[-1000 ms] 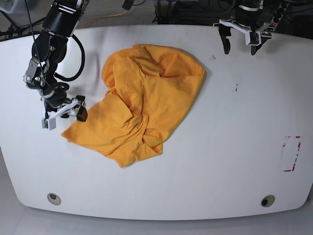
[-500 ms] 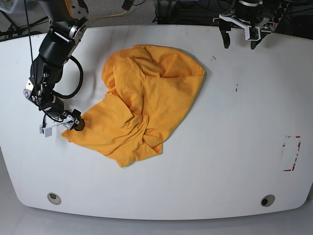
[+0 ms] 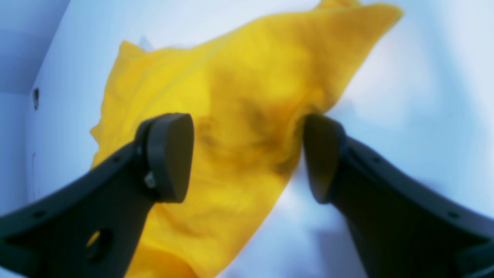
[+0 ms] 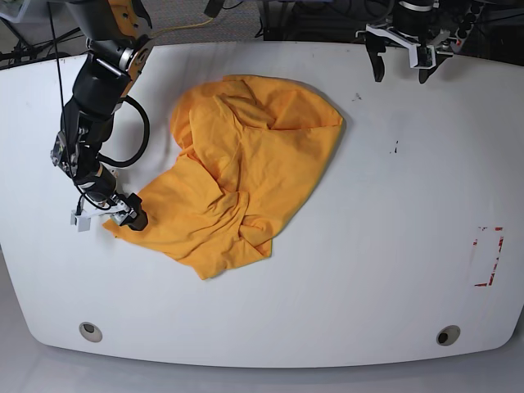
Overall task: Fold the T-shirt properly
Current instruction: 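Reach the right gripper to the crumpled shirt's edge and grasp it, then reach the left gripper into the shirt and grasp a fold of fabric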
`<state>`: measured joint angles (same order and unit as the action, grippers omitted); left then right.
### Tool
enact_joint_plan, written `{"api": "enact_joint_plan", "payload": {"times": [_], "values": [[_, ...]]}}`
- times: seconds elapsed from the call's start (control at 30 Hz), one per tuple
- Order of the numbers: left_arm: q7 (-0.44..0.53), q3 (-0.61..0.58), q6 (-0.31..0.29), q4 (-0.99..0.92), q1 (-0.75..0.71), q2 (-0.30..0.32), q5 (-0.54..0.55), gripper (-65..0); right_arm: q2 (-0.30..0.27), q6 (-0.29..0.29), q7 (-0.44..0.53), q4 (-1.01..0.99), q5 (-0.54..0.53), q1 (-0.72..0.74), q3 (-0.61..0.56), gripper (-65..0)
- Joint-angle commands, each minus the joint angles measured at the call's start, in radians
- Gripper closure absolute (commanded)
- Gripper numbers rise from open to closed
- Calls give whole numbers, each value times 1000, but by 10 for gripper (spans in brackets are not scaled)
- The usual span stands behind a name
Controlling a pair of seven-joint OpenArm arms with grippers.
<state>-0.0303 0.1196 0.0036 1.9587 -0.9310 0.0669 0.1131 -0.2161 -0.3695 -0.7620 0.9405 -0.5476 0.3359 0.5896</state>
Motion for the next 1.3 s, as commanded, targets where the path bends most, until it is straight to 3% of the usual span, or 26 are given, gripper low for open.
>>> {"api": "enact_joint_plan", "payload": {"times": [0.0,0.17,0.23,0.3,0.5,0.6,0.7,1.03,1.27], "values": [[26,2,2,18,-12,3,1,-485,-7,19,-15,4,25,13,-1,-430],[26,2,2,18,-12,1,1,-485,11,27,-17,-1,27,24,-1,-428],[26,2,2,18,-10,1,1,-485,24,57,-15,-1,41,25,-3,-420],[26,1,2,20,-10,1,1,-485,33,109,-15,1,88,29,-3,-377],[26,-48,2,20,-7,7,6,-485,34,132,-15,1,110,44,-1,-260],[26,-71,2,20,-4,7,3,-485,34,132,-15,1,110,44,-1,-165],[26,-110,2,20,0,7,1,-485,31,132,-18,1,110,44,-1,0],[14,-235,2,9,92,7,0,-487,33,125,-93,176,105,-5,-1,0],[-253,-258,2,9,232,-2,7,-486,34,123,-116,306,105,-53,-1,0]]}}
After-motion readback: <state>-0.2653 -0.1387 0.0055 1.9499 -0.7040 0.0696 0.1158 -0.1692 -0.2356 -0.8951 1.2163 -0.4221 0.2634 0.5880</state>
